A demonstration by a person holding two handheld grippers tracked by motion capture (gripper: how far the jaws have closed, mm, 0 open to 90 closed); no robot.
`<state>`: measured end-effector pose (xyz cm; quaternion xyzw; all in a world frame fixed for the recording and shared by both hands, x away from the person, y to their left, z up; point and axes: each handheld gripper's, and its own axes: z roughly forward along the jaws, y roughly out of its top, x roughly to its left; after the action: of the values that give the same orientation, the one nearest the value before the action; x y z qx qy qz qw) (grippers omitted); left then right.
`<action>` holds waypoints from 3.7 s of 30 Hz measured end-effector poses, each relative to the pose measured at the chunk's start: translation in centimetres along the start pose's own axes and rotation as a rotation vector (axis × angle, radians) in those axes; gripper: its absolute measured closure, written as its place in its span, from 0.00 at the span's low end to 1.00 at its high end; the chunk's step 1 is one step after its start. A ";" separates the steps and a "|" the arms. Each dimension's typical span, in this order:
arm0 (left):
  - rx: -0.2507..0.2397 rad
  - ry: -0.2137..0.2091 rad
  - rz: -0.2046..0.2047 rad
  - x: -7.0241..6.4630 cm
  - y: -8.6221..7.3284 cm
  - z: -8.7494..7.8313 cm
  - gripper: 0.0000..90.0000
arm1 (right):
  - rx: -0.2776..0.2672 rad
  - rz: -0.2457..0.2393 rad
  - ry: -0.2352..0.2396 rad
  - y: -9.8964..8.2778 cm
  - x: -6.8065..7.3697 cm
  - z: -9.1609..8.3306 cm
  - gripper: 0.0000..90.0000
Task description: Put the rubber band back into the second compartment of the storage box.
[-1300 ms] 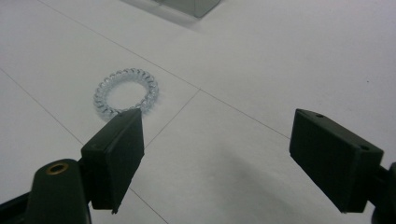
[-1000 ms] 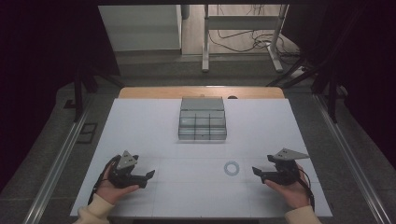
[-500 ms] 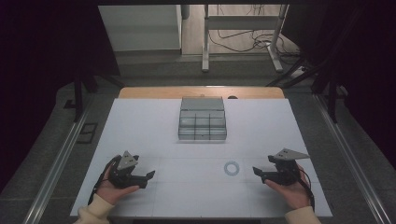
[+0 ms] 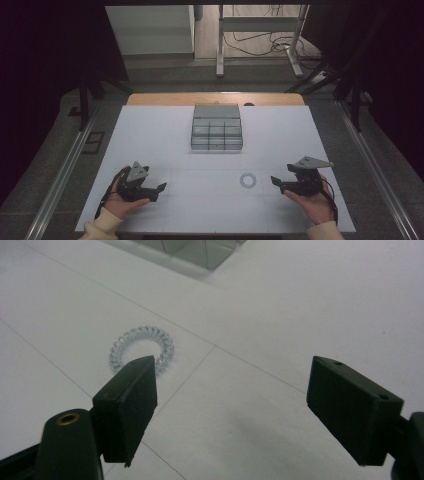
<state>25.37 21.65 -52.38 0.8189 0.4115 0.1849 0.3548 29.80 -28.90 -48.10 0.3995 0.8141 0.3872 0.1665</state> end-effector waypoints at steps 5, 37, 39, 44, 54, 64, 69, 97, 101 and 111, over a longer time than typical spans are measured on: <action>0.002 0.002 0.006 -0.1 0.0 0.0 0.15 | 0.021 -0.004 0.013 0.9 0.5 -0.1 0.22; 0.014 0.004 0.024 -0.3 -0.1 0.1 0.15 | 0.066 -0.053 0.021 5.5 2.6 0.9 0.24; 0.012 0.003 0.022 -0.3 -0.1 0.1 0.15 | 0.074 -0.056 0.023 6.0 2.6 1.2 0.24; 0.013 0.002 0.023 -0.3 -0.1 0.1 0.15 | 0.089 -0.064 0.021 6.5 2.8 1.7 0.24; 0.016 0.000 0.024 -0.3 -0.1 0.1 0.15 | 0.104 -0.096 0.024 8.0 3.6 2.9 0.25; 0.014 0.003 0.025 -0.4 -0.2 0.0 0.15 | 0.138 -0.107 0.024 9.0 4.3 4.0 0.25; 0.015 0.002 0.024 -0.4 -0.2 0.0 0.15 | 0.191 -0.102 0.019 9.4 4.5 5.6 0.25; 0.018 -0.006 0.027 -0.4 -0.3 -0.1 0.15 | 0.370 -0.094 0.034 7.0 3.6 8.3 0.28; 0.019 -0.006 0.028 -0.4 -0.3 -0.1 0.15 | 0.394 -0.102 0.041 6.8 3.7 8.7 0.31; 0.021 -0.007 0.032 -0.4 -0.3 -0.1 0.15 | 0.425 -0.138 0.051 6.3 4.0 9.2 0.46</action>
<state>24.93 21.46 -52.52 0.8297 0.3989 0.1834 0.3446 35.88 -18.81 -49.06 0.3591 0.9066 0.2049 0.0840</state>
